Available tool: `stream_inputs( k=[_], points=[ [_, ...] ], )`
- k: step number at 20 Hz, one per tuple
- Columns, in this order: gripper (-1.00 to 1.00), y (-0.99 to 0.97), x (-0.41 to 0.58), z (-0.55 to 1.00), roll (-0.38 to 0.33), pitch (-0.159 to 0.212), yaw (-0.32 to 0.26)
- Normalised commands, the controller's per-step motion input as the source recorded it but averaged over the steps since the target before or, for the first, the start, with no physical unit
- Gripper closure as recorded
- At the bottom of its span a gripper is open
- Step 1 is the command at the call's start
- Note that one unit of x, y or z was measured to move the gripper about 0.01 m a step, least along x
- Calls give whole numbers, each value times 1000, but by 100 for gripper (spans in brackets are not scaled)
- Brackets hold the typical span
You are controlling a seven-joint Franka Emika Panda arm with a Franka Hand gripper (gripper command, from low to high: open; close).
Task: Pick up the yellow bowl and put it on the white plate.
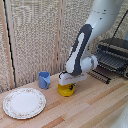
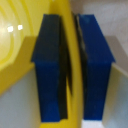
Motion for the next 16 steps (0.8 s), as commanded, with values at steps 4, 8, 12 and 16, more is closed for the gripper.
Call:
stream_inputs(
  k=[4,8,12,16],
  points=[
    [100,59,0,751,152,0,25],
    [100,94,113,789,142,1,59],
    [100,355,339,715,102,28,50],
    [100,663,428,456,46,57,25]
  ],
)
